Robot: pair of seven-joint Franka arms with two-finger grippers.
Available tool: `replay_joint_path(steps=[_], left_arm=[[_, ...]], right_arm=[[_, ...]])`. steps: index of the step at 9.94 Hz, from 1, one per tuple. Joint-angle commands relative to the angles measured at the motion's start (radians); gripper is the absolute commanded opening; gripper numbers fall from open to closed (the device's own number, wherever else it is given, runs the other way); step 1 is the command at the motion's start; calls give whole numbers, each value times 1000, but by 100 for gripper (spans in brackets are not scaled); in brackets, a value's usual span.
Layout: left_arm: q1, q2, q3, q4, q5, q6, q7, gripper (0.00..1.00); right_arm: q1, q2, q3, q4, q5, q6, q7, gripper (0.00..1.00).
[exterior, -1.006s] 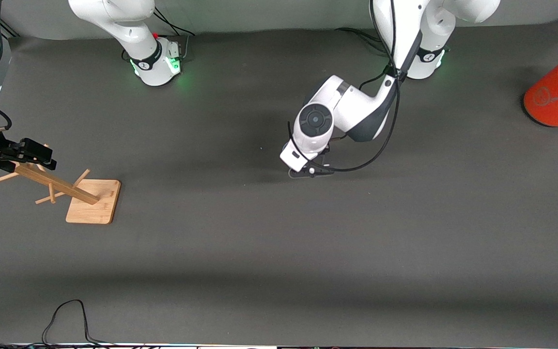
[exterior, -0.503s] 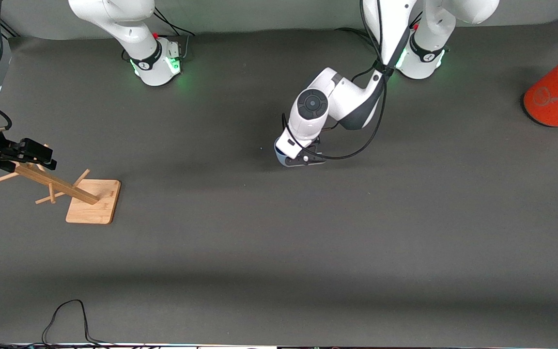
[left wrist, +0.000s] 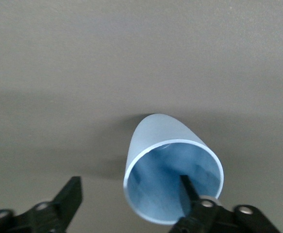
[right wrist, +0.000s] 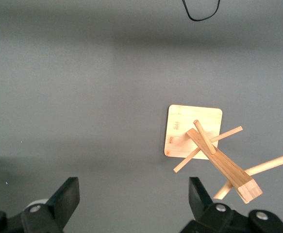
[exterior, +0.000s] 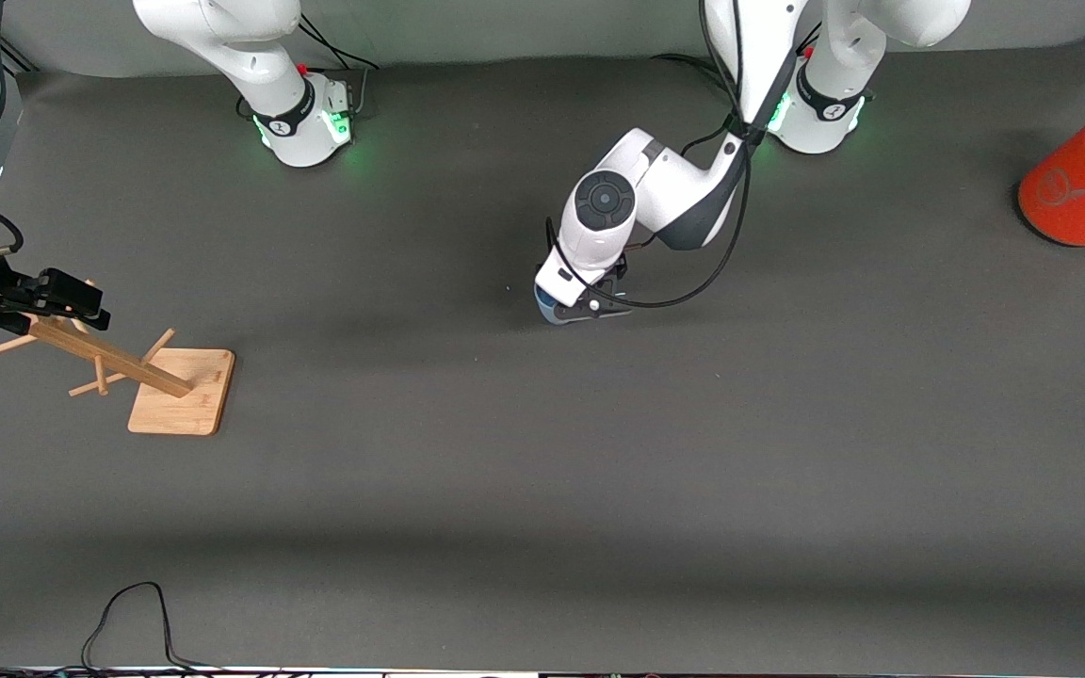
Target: Rotate and upright cup with both arms
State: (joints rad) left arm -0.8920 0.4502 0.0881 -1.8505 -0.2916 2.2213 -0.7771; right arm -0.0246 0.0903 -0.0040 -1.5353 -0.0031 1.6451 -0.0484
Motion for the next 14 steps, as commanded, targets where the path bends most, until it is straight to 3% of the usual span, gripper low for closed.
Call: replay_joint_path(steps=[1, 2, 5, 10, 11, 14], left_arm=[[86, -53, 6, 89, 46, -191, 77, 100], [140, -94, 7, 97, 75, -209, 109, 100], [307, -241, 6, 93, 309, -332, 195, 100], [713, -494, 6, 26, 280, -437, 712, 100], [760, -521, 4, 37, 279, -462, 723, 100], [749, -522, 1, 146, 299, -620, 751, 100]], right_arm=[[-8, -15, 6, -12, -2, -1, -5, 100], [-8, -15, 6, -12, -2, -1, -7, 100], [-8, -15, 4, -12, -2, -1, -10, 100], [-8, -14, 4, -12, -3, -1, -18, 100], [-8, -14, 4, -11, -3, -1, -18, 100], [-8, -11, 6, -6, -3, -1, -18, 100]])
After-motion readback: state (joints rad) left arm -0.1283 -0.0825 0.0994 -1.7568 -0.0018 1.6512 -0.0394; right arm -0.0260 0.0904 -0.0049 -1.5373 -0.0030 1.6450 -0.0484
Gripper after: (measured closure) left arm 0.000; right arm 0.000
